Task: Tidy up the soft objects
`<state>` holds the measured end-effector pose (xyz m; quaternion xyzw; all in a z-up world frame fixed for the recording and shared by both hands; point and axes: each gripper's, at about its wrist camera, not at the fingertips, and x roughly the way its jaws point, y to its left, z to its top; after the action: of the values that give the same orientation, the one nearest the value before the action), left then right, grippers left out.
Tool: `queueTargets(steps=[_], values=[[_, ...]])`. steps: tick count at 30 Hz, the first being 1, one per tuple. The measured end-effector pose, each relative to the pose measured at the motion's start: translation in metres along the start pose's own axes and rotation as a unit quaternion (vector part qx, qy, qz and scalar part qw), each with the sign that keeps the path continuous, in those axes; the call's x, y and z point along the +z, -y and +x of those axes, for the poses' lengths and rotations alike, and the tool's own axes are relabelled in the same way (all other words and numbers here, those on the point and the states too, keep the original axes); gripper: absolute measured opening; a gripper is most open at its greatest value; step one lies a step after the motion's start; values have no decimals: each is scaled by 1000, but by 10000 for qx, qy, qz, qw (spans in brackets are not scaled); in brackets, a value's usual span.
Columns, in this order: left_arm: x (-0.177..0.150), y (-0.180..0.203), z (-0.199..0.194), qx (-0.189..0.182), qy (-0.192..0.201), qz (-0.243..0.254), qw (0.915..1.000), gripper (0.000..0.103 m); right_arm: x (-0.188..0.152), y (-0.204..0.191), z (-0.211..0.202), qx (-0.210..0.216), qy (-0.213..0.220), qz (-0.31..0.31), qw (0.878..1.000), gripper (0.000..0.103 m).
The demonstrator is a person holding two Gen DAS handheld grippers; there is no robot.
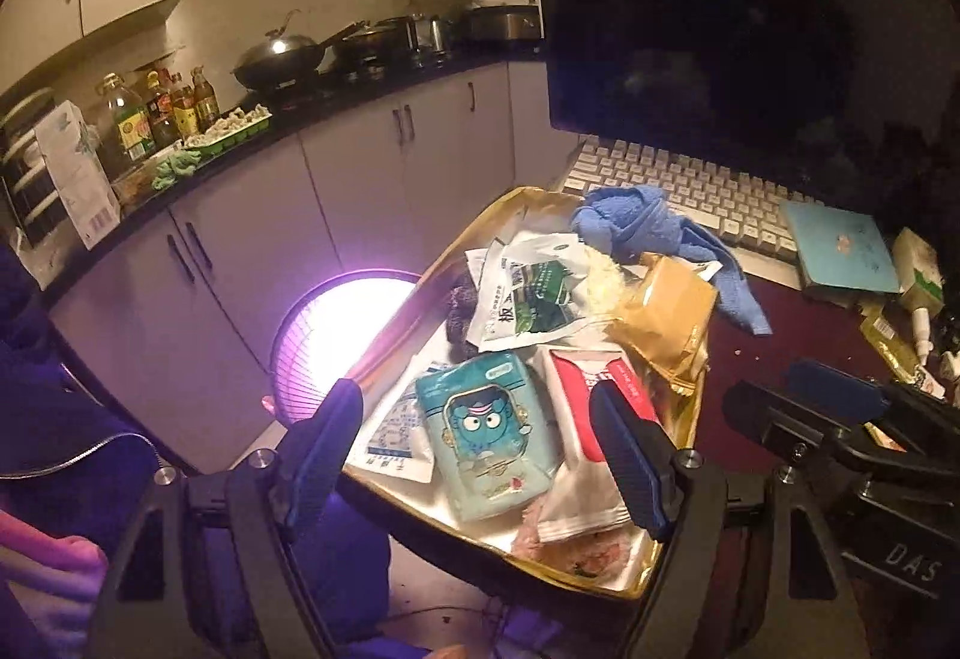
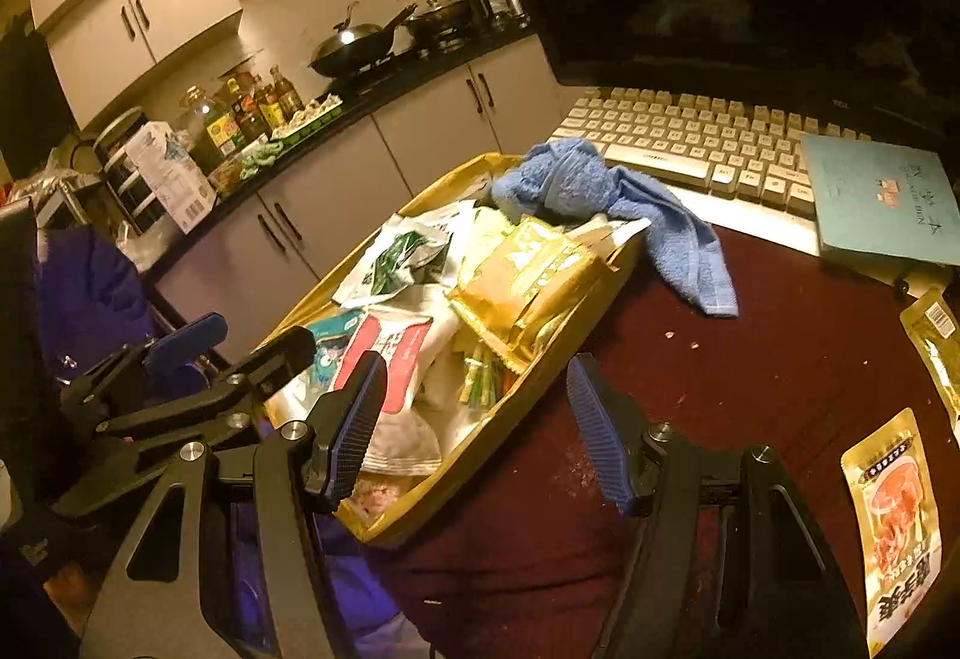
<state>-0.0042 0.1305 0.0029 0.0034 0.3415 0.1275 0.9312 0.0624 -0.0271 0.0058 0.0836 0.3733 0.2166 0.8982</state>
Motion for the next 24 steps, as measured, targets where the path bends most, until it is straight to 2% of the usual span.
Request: queueTargets(steps=[17,24], values=[[1,-6,7,66,-116,62,9999,78,2,-1,7,-296,-130,105,9994,63],[2,-8,12,102,-180,60,9998,78,5,1,8,-293,-97,172,9994,63]])
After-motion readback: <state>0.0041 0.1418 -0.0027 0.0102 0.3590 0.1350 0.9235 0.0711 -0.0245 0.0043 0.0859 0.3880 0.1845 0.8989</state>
